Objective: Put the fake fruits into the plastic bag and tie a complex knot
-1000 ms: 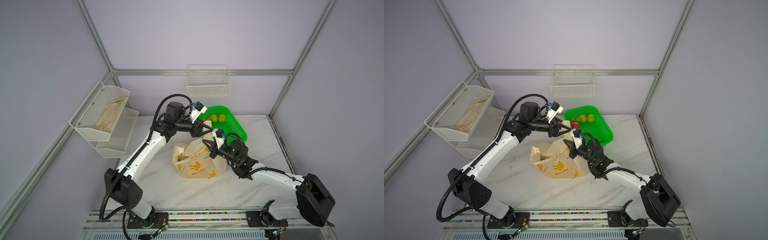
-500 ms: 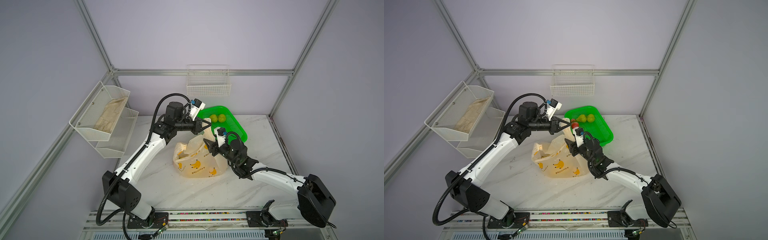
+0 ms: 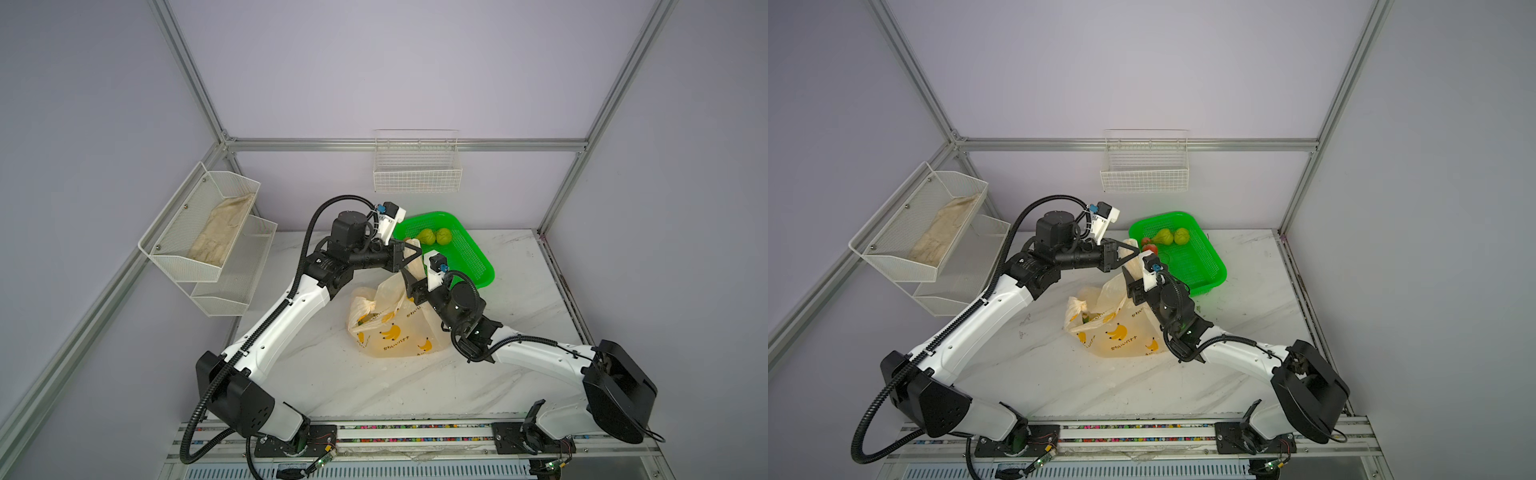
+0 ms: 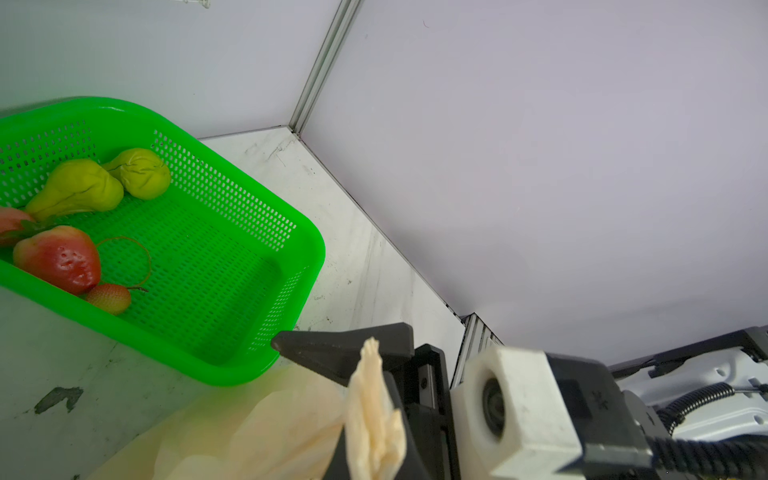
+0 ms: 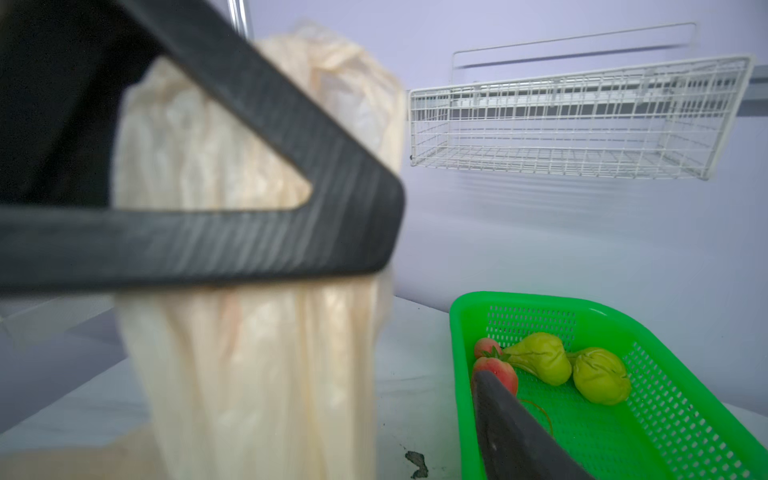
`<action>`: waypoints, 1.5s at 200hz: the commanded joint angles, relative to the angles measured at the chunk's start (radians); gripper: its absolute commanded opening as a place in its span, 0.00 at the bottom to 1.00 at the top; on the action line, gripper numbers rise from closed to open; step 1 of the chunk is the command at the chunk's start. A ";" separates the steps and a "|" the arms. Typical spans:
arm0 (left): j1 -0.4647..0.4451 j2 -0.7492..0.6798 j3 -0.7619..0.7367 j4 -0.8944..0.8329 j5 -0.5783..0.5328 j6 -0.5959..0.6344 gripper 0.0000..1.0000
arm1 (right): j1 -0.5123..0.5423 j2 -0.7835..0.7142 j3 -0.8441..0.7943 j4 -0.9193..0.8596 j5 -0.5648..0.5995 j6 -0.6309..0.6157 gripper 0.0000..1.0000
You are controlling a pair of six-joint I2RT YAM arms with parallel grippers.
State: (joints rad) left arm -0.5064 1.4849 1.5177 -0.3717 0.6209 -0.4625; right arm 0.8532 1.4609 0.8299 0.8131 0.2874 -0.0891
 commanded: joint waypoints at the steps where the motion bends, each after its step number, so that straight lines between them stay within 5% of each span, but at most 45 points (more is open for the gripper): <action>1: -0.003 -0.031 -0.028 0.044 -0.010 -0.048 0.00 | 0.004 0.044 0.018 0.097 0.145 -0.043 0.54; 31: -0.001 -0.030 -0.013 0.031 -0.013 -0.079 0.00 | 0.005 0.071 -0.045 0.130 0.204 -0.065 0.41; 113: 0.006 -0.032 -0.012 -0.001 -0.051 -0.091 0.00 | 0.005 0.097 -0.134 0.103 0.124 -0.047 0.30; 149: 0.005 -0.033 -0.018 -0.006 -0.075 -0.104 0.00 | 0.005 0.020 -0.138 0.108 0.054 -0.038 0.66; 188: 0.003 -0.034 -0.028 0.017 -0.069 -0.138 0.00 | 0.011 0.015 -0.075 0.160 0.020 -0.014 0.85; 232: -0.002 -0.037 -0.034 0.032 -0.072 -0.179 0.00 | 0.034 0.102 0.030 0.182 0.211 -0.023 0.85; 300: -0.010 -0.042 -0.045 0.054 -0.078 -0.264 0.00 | 0.084 0.256 0.129 0.276 0.601 -0.107 0.58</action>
State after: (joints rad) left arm -0.5076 1.4837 1.5070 -0.3664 0.5438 -0.6811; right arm 0.9268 1.6913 0.9279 1.0164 0.6975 -0.1669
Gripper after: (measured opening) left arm 0.047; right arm 0.637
